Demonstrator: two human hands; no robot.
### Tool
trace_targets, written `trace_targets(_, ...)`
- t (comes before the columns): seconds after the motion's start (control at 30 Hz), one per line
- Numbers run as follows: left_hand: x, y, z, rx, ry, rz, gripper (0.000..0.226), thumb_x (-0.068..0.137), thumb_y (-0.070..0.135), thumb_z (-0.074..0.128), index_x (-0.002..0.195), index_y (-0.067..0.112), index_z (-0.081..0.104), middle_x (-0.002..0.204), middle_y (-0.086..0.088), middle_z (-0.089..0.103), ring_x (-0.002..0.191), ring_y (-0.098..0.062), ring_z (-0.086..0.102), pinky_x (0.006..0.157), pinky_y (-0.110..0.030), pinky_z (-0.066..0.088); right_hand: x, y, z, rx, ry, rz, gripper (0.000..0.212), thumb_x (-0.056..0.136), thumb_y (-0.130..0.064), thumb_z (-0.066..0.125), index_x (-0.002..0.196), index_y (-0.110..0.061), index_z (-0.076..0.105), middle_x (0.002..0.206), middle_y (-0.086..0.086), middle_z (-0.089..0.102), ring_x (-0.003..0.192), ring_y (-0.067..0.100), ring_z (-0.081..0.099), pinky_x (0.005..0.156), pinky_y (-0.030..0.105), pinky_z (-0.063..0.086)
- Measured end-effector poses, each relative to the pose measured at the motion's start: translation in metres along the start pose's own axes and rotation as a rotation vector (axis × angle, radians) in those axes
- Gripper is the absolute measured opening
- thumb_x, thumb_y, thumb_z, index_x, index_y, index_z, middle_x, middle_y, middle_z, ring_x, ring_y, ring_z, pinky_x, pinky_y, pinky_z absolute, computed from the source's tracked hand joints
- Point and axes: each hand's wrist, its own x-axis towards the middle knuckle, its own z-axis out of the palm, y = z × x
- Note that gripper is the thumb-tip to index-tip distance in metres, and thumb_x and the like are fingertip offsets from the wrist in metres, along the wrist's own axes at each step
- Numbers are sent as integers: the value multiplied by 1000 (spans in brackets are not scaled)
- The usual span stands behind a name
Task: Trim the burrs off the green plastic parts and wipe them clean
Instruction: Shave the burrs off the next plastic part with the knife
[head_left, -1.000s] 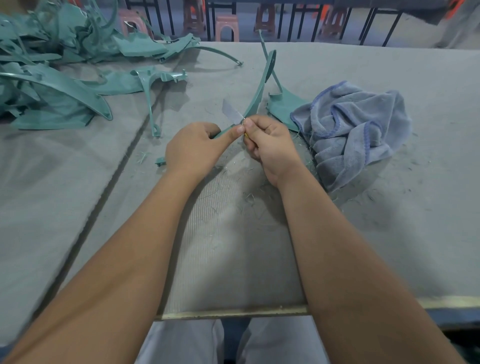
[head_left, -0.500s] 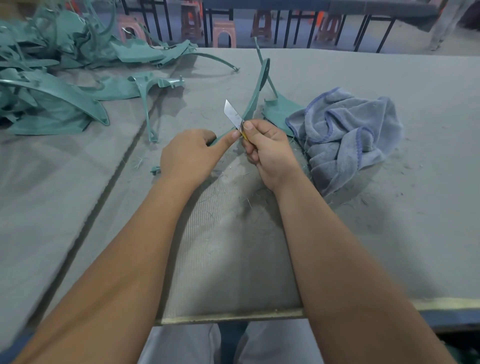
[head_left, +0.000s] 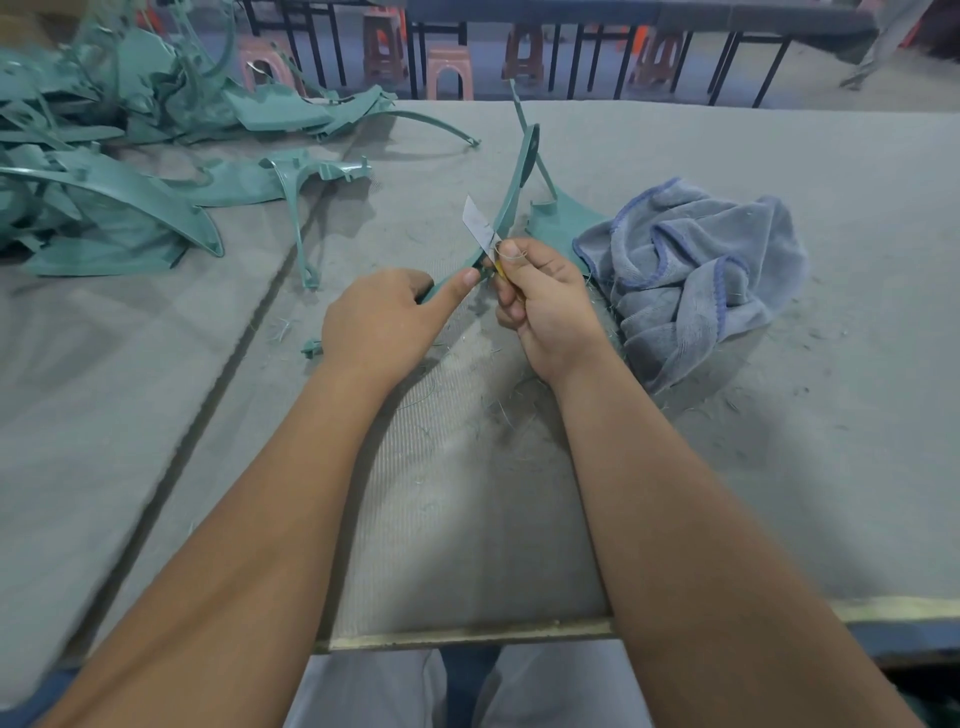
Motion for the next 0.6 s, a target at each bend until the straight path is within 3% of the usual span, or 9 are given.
trace_targets(0.53,-2,-2,0,57,-15,18,69,88,76,31,54,16,29,45,3,34,45,-18,38,47,-28,21,-1,1,0,-23,15,-15,28,101,-10,48,77,-13,61,53,-1,40,46,7,28,47,21,19)
trace_targets(0.6,-4,-8,-2,32,-14,38,65,89,75,31,57,19,42,48,5,39,50,-17,43,47,-29,23,-1,1,1,-54,-12,-15,26,100,-9,48,78,-11,61,53,0,40,46,8,29,46,21,20)
